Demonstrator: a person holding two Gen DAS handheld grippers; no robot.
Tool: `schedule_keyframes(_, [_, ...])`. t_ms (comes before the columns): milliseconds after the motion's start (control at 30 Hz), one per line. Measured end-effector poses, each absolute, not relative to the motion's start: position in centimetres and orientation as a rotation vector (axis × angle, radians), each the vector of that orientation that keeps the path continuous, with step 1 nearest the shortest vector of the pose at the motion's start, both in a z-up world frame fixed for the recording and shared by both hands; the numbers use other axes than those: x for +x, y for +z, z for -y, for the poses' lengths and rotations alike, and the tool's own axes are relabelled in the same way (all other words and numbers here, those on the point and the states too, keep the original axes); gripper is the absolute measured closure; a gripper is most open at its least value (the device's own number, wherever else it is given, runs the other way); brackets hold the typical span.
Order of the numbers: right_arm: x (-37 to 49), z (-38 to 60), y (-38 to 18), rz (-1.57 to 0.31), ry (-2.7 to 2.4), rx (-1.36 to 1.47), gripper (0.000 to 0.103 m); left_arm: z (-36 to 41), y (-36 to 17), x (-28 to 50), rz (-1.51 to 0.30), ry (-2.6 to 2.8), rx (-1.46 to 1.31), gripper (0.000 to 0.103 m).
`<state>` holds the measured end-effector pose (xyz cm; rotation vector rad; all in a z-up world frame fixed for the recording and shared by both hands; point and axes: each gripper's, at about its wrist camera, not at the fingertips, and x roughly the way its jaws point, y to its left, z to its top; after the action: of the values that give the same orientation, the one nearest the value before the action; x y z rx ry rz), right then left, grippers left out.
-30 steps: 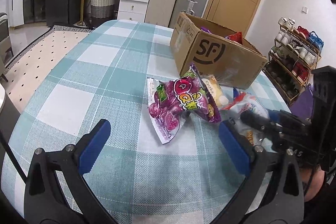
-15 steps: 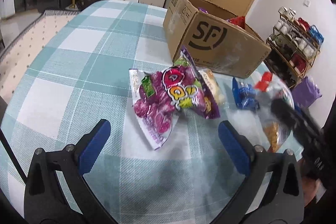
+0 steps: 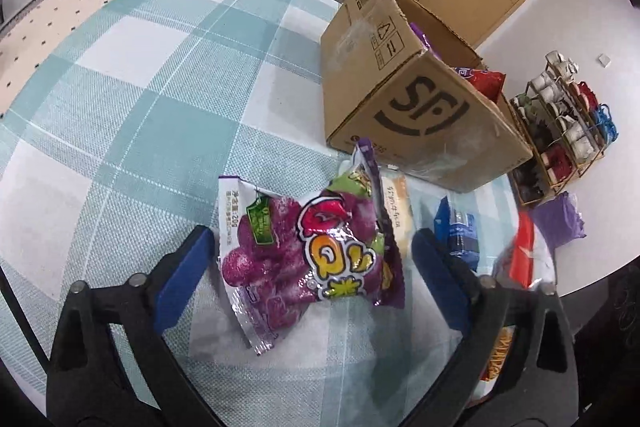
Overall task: Organize snacks
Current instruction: 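Grasp the white noodle bag with the right gripper while the left gripper grasps the purple candy bag, then lift both bags and carry them over the box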
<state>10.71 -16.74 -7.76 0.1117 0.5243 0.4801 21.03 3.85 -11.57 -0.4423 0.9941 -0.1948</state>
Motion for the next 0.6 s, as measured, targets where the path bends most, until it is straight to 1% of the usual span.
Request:
schedule_keyframes(33, [10.7,16.7,-7.7,-0.525,0.48,0.112,0.059,-3.6,-11.6,21.0,-0.996,-0.193,-0.418,0.015])
schedule_keyframes(67, [10.7,16.7,-7.8,-0.523,0.479,0.112,0.059,-3.4,-11.6,21.1,-0.993,-0.195,-0.402,0.022])
schedule_keyframes(100, [10.7,16.7,-7.8,-0.523,0.479,0.114,0.059,-3.3,-11.7,21.2,-0.994,-0.2,-0.395,0.023])
schedule_keyframes(133, [10.7,16.7,-7.8,-0.524,0.48,0.117,0.059,-3.2,-11.7,21.0,-0.99,-0.197,-0.381,0.027])
schedule_keyframes(200, [10.7,16.7,-7.8,-0.524,0.481,0.12,0.059,-3.0,-11.6,20.8,-0.99,-0.2,-0.359,0.033])
schedule_keyframes(233, [10.7,16.7,-7.8,-0.525,0.481,0.119,0.059,-3.0,-11.6,20.6,-0.986,-0.21,-0.36,0.043])
schedule_keyframes(333, [10.8,16.8,-7.8,-0.524,0.481,0.12,0.059,-2.7,-11.4,20.3,-0.978,-0.212,-0.323,0.049])
schedule_keyframes(367, [10.8,16.7,-7.8,-0.524,0.481,0.119,0.059,-2.7,-11.3,20.1,-0.972,-0.219,-0.318,0.058])
schedule_keyframes(467, [10.9,16.8,-7.8,-0.525,0.478,0.125,0.058,-2.1,-10.9,19.6,-0.957,-0.233,-0.252,0.061])
schedule_keyframes(600, [11.0,16.9,-7.8,-0.525,0.473,0.133,0.058,-1.8,-10.6,19.1,-0.948,-0.237,-0.218,0.063])
